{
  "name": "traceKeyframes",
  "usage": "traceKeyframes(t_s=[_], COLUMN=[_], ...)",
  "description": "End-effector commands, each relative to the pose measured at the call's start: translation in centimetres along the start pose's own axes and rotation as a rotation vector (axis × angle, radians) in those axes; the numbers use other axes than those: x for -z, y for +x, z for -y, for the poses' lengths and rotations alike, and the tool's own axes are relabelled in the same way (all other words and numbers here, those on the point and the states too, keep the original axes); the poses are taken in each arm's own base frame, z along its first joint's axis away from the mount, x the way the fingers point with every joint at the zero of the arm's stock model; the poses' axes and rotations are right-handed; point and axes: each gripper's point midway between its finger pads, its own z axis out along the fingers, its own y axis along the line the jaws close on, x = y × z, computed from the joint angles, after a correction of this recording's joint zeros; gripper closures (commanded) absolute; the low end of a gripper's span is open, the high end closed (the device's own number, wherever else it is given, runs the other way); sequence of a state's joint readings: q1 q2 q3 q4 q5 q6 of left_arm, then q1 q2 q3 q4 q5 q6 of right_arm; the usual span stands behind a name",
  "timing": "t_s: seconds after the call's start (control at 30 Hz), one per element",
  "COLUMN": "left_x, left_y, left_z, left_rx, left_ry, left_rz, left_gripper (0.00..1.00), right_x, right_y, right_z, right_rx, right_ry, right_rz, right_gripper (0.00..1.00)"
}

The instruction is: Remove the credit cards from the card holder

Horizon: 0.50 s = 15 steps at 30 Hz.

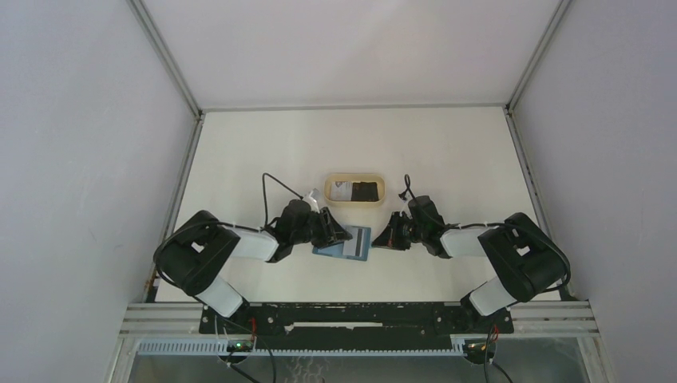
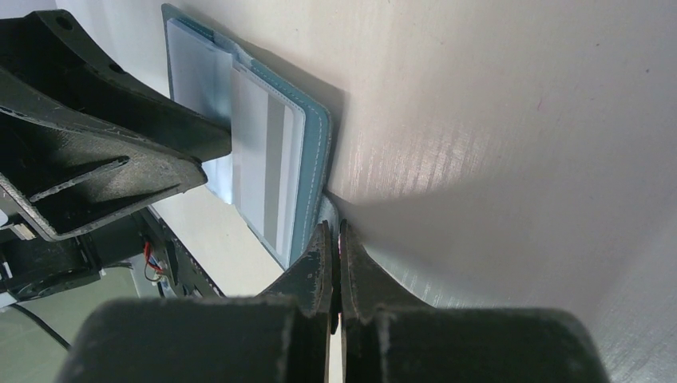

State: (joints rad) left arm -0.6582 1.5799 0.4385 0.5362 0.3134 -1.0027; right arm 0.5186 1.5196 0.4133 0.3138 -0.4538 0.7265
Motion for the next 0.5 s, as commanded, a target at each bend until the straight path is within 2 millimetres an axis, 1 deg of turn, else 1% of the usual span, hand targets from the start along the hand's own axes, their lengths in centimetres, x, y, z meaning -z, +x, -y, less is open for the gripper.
traceKeyframes(t_s=[0.0,0.13,0.23,0.3,0.33,0.4,0.47], left_x=[-0.6,-0.7,-0.6,-0.6,-0.6,-0.6,-0.6], left_y=[-0.1,-0.1,-0.2,-0.1,0.1,0.4,0.5], left_z=[-0.4,-1.3,-1.1,-0.2,0.5,2.5,3.8], left_rx=[-0.029,-0.049,-0.062,-0.054,-0.043,-0.007,0.032], left_ry=[-0.033,-0.094,-0.097,-0.048,-0.005,0.113,0.195], left_rz=[-0.006,-0.007,-0.005,-0.01,-0.019,-0.033,-0.042], left_gripper=[0.55,0.55,0.55,0.55,0.55,0.54,0.54], right_x=[0.0,0.0,0.0,0.0,0.0,0.0,0.0], right_y=[1.7,1.7,1.6,1.6,1.6,1.6,1.6], right_z=[3.1,3.1,3.1,3.1,3.1,3.1,3.1], right_rx=[-0.005,-0.004,-0.006,-0.005,-0.005,-0.006,-0.006], right_ry=[0.104,0.102,0.099,0.098,0.097,0.096,0.096], right_rz=[-0.038,-0.04,-0.039,-0.039,-0.04,-0.041,-0.041], right_gripper=[1.0,1.0,1.0,1.0,1.0,1.0,1.0])
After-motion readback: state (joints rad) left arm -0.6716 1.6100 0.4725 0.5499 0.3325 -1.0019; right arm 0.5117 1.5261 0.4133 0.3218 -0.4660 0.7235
